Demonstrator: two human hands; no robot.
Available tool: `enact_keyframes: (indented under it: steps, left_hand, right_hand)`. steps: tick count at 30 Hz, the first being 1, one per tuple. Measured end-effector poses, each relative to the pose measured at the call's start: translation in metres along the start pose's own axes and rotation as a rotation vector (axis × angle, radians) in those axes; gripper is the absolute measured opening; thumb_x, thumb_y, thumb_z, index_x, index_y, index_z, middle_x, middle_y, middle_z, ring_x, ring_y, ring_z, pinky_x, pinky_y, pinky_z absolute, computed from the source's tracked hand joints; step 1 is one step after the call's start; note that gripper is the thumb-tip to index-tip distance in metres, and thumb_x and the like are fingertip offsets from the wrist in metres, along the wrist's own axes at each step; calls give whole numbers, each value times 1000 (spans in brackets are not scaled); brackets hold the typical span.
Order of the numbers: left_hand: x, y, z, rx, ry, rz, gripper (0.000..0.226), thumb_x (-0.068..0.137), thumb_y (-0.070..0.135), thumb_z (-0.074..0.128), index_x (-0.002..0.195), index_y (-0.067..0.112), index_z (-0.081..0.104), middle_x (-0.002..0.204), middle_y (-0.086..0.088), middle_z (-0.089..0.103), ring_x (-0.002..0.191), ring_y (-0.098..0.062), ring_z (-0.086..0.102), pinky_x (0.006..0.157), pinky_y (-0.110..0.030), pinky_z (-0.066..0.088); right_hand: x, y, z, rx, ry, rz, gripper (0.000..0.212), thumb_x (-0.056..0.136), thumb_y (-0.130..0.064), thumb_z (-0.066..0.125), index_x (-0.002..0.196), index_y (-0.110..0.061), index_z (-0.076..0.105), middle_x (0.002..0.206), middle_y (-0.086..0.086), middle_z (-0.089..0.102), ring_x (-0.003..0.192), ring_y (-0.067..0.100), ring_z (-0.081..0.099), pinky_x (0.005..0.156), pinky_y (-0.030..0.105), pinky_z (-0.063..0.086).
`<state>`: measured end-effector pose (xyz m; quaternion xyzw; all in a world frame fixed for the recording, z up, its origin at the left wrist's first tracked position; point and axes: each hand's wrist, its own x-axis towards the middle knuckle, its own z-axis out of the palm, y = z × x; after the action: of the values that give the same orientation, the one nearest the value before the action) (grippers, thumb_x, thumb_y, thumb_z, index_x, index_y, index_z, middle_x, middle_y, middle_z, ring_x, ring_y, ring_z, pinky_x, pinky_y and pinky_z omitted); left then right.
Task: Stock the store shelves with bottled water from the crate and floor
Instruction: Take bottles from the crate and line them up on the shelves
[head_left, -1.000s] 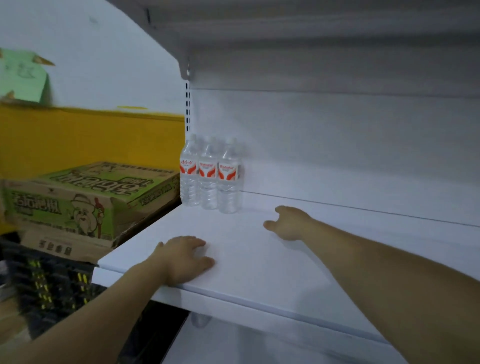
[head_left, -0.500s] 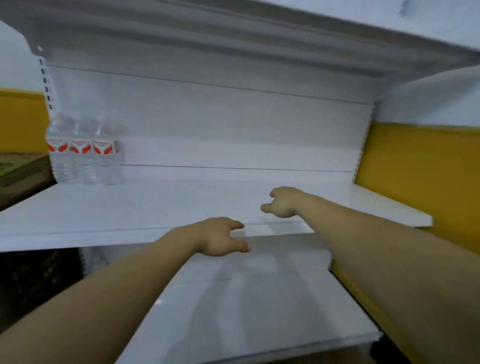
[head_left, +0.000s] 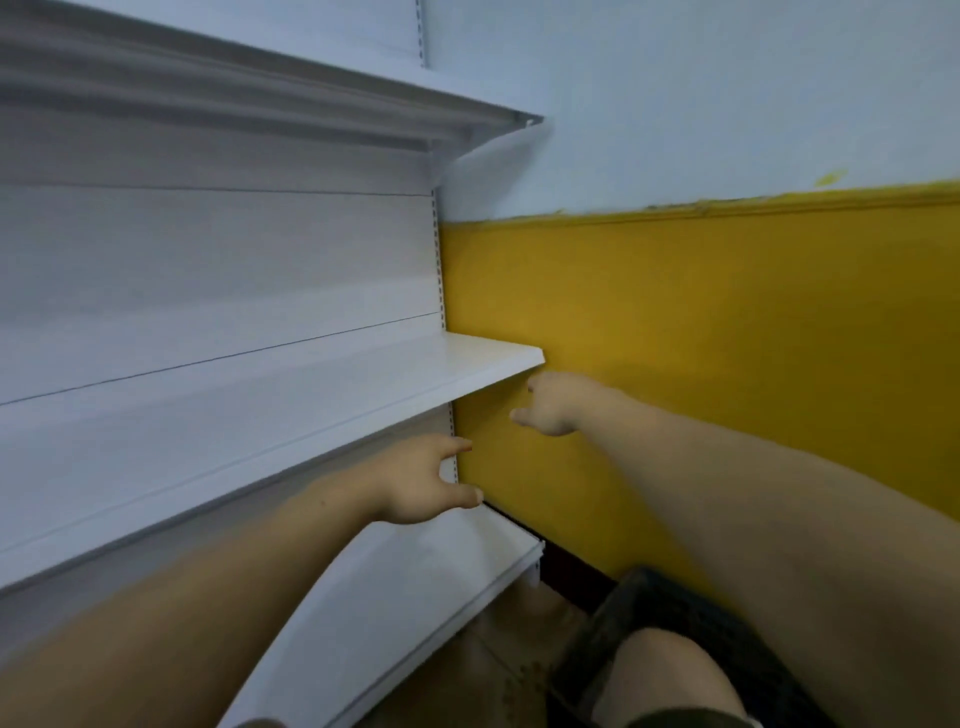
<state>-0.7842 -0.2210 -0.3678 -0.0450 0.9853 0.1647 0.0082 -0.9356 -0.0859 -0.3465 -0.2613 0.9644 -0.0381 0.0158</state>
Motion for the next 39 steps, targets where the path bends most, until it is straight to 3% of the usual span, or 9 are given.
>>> enact_keyframes:
  steps: [4, 12, 22, 25, 30, 34, 36, 39]
  left_hand:
    - [25, 34, 16, 36, -79, 128, 74, 90, 50, 58, 151, 25, 25, 158, 3, 23, 144, -17, 24, 113, -31, 24]
    - [71, 100, 74, 108, -334, 429, 77, 91, 52, 56, 153, 24, 19, 160, 1, 17, 145, -21, 22, 116, -36, 25]
    - [102, 148, 164, 151, -513, 672, 76, 91, 52, 55, 152, 23, 22, 159, -1, 19, 145, -21, 21, 115, -34, 23]
    - [115, 158, 202, 125, -622, 674, 77, 89, 54, 58, 152, 25, 23, 159, 1, 21, 142, -22, 27, 113, -37, 30]
    - [133, 165, 270, 123, -790, 610, 78, 90, 52, 58, 153, 25, 21, 160, 2, 16, 142, -23, 29, 111, -37, 34]
    - [147, 157, 322, 89, -900, 523, 73, 90, 48, 56, 151, 23, 25, 156, -4, 29, 129, -26, 46, 96, -36, 47]
    - [151, 150, 345, 88, -954, 471, 69, 92, 46, 54, 151, 23, 26, 154, -4, 32, 127, -27, 48, 95, -35, 46]
    - [159, 139, 374, 18, -965, 396, 56, 90, 43, 57, 139, 18, 45, 140, -8, 49, 115, -24, 54, 95, -34, 46]
  right_hand:
    - [-28, 58, 18, 17, -36, 202, 70, 100, -53, 39, 152, -9, 25, 152, 12, 36, 133, 32, 42, 105, 42, 40]
    - [-100, 140, 43, 104, -107, 586, 73, 99, -53, 42, 155, -12, 17, 159, 10, 24, 139, 33, 33, 108, 43, 37]
    - [-165, 193, 96, 140, -166, 890, 71, 100, -51, 43, 154, -11, 20, 154, 12, 34, 131, 33, 43, 102, 43, 43]
    - [-175, 207, 123, 202, -202, 963, 70, 100, -50, 44, 155, -14, 18, 156, 10, 31, 134, 32, 41, 100, 40, 43]
    - [-186, 233, 168, 295, -287, 1020, 63, 101, -48, 43, 152, -14, 26, 148, 12, 42, 125, 31, 49, 100, 40, 45]
    - [-183, 253, 206, 351, -359, 1040, 63, 101, -48, 43, 152, -14, 25, 140, 13, 50, 115, 29, 56, 94, 43, 50]
    - [-176, 263, 226, 395, -396, 1029, 63, 102, -47, 42, 152, -13, 26, 139, 13, 51, 112, 28, 58, 89, 41, 51]
    - [-160, 275, 264, 472, -443, 990, 60, 101, -46, 45, 148, -12, 31, 139, 13, 51, 114, 29, 57, 94, 43, 50]
